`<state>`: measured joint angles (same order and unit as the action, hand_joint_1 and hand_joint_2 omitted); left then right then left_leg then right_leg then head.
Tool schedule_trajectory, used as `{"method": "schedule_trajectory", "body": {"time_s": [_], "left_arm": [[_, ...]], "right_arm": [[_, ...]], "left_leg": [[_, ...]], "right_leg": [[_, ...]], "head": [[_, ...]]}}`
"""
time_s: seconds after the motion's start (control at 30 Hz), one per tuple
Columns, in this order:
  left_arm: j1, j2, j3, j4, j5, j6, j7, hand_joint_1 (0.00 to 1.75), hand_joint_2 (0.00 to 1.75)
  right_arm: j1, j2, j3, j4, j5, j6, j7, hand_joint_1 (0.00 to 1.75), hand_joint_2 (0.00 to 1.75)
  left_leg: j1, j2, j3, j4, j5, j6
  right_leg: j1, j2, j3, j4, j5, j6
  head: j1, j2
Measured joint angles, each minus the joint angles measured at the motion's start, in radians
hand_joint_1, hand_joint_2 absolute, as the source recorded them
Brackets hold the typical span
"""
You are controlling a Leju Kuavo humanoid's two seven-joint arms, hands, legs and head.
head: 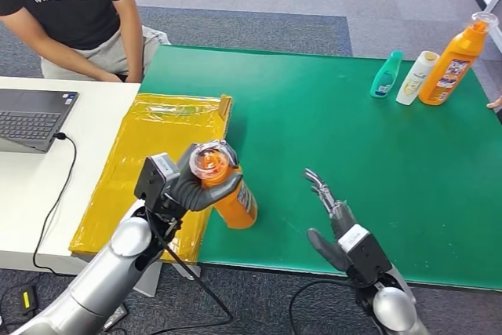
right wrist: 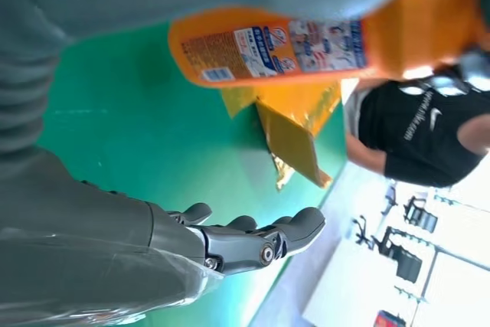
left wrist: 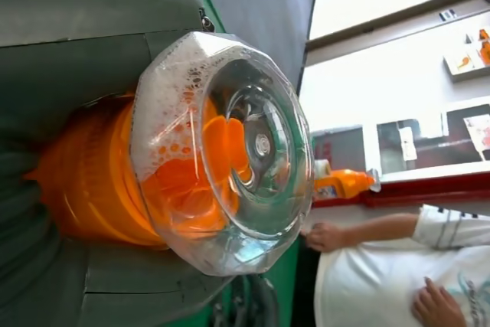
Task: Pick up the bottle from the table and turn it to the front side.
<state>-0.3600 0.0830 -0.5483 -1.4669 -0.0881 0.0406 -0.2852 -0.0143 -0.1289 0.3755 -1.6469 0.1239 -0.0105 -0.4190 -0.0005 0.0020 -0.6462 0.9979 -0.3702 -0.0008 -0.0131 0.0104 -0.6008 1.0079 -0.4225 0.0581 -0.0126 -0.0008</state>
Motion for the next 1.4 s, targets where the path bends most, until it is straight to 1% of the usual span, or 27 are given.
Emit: {"method": "schedule_trajectory", "body": {"time_s": [0.13,0.3,0.7,1.03,1.2,1.4], "left_arm": [[-0.002,0.009,0.003,-0.006,-0.092,0.041,0.013,1.75,1.75],[-0.017,0.016,0.001,-0.008,-0.199,0.059,0.045,1.75,1.75],[-0.090,0.019,-0.017,-0.008,-0.338,0.018,0.123,1.75,1.75],[-0.124,0.019,-0.060,-0.022,-0.559,0.018,0.202,1.75,1.75],[-0.126,0.009,-0.099,-0.024,-0.661,0.018,0.247,1.75,1.75],[-0.121,-0.022,-0.139,-0.024,-0.721,0.024,0.279,1.75,1.75]], "right_arm": [[0.024,0.000,-0.023,-0.049,-0.006,-0.007,-0.003,0.00,0.00],[0.041,0.000,-0.039,-0.082,-0.006,-0.007,-0.005,0.00,0.00],[0.051,0.015,-0.055,-0.084,-0.006,0.013,-0.009,0.00,0.00],[0.054,0.029,-0.069,-0.082,0.002,0.029,-0.011,0.00,0.00],[0.055,0.039,-0.083,-0.080,0.008,0.036,-0.011,0.00,0.00],[0.054,0.051,-0.089,-0.079,0.017,0.042,-0.004,0.00,0.00]], "left_leg": [[0.000,0.000,0.000,0.000,0.000,0.000],[0.000,0.000,-0.001,0.000,0.000,0.000],[0.000,0.000,-0.001,0.000,0.000,0.000],[0.000,0.000,-0.001,0.000,0.000,0.000],[0.000,0.000,-0.001,0.000,0.000,0.000],[0.000,0.000,-0.001,0.000,0.000,0.000]], "right_leg": [[0.000,0.000,0.000,0.000,0.000,0.000],[0.000,0.000,-0.001,0.000,0.000,0.000],[0.000,0.000,-0.001,0.000,0.000,0.000],[0.000,0.000,-0.001,0.000,0.000,0.000],[0.000,0.000,-0.001,0.000,0.000,0.000],[0.000,0.000,-0.001,0.000,0.000,0.000]], "head": [[0.000,0.000],[0.000,0.000],[0.000,0.000],[0.000,0.000],[0.000,0.000],[0.000,0.000]]}}
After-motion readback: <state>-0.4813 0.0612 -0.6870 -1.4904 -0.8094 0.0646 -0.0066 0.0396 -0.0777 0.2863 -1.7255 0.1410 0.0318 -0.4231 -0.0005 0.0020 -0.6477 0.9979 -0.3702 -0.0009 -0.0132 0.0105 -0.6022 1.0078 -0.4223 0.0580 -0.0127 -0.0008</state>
